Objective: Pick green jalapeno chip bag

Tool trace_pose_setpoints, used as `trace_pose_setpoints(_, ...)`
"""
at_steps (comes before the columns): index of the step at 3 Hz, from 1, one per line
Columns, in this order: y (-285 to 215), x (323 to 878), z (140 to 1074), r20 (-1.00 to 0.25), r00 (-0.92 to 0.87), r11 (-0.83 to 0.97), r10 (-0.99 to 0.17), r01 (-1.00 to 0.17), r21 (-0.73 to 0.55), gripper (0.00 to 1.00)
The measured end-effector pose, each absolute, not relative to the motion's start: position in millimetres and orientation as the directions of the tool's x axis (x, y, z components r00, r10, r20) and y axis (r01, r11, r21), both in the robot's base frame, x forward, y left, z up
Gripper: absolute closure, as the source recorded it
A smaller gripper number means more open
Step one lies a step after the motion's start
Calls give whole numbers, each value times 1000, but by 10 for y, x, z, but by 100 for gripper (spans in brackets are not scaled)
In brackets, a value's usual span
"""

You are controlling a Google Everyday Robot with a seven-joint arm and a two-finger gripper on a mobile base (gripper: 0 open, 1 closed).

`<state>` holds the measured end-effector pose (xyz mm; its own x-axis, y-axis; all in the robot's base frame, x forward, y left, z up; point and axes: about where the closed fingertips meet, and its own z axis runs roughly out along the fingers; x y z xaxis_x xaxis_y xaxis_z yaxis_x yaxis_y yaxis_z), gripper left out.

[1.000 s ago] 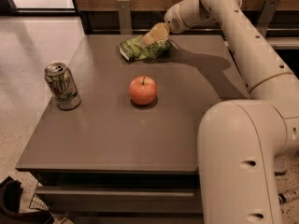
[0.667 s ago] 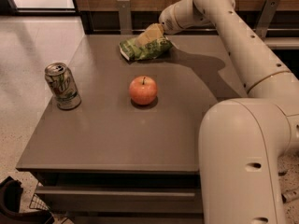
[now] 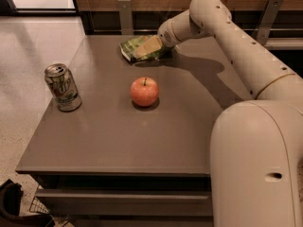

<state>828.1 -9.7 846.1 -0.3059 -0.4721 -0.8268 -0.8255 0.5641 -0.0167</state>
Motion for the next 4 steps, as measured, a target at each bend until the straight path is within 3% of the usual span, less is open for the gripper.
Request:
trace_pose_setpoints(1, -150, 8247, 8309, -823, -349, 589, -449, -808, 21, 15)
trace_pose_setpoints(4, -62, 8244, 8226, -818, -353, 579, -454, -815, 30, 84)
